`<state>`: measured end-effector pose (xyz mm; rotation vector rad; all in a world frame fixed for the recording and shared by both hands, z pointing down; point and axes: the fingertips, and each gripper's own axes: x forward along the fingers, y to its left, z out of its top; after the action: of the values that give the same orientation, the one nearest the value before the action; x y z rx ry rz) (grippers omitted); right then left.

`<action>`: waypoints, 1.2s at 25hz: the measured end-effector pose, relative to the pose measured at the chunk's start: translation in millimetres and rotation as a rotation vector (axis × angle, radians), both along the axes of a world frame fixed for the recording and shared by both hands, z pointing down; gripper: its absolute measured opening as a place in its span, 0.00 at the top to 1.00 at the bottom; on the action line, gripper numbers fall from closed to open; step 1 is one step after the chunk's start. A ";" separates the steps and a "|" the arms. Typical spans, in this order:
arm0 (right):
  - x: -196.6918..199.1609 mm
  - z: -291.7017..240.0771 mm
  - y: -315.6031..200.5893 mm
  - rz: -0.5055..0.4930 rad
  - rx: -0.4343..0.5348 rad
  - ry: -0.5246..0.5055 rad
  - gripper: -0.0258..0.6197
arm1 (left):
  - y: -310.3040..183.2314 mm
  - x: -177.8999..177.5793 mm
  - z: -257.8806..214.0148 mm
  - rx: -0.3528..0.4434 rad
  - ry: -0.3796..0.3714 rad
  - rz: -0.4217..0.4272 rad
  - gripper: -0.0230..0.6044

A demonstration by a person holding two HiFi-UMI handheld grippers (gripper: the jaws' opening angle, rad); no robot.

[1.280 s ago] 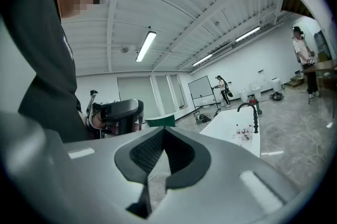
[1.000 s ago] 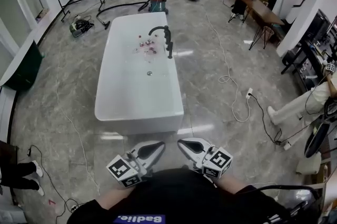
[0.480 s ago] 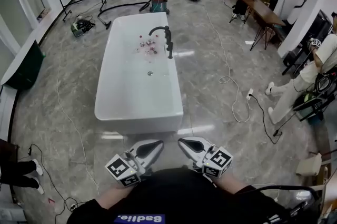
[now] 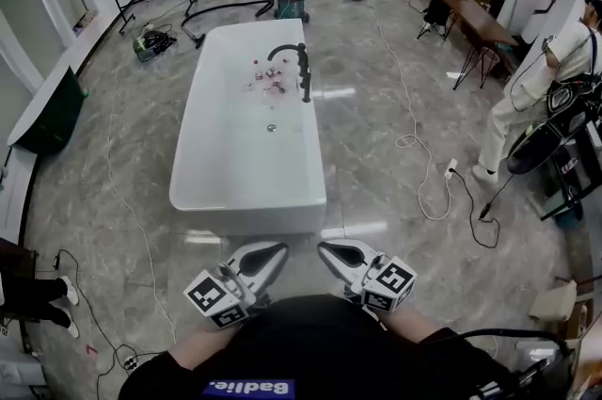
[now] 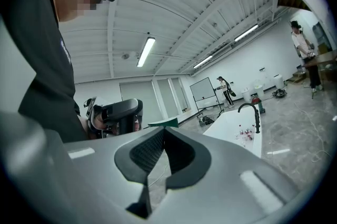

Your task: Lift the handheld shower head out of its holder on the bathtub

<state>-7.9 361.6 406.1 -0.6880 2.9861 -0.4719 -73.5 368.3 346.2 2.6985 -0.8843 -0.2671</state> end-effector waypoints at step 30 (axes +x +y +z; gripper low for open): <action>59.5 23.4 -93.7 0.006 -0.048 0.050 0.96 | -91.7 44.9 9.7 0.004 0.025 -0.050 0.97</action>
<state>51.7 267.8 429.5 -0.7223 3.0274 -0.5352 -28.6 276.6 355.9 2.6735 -0.9456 -0.3125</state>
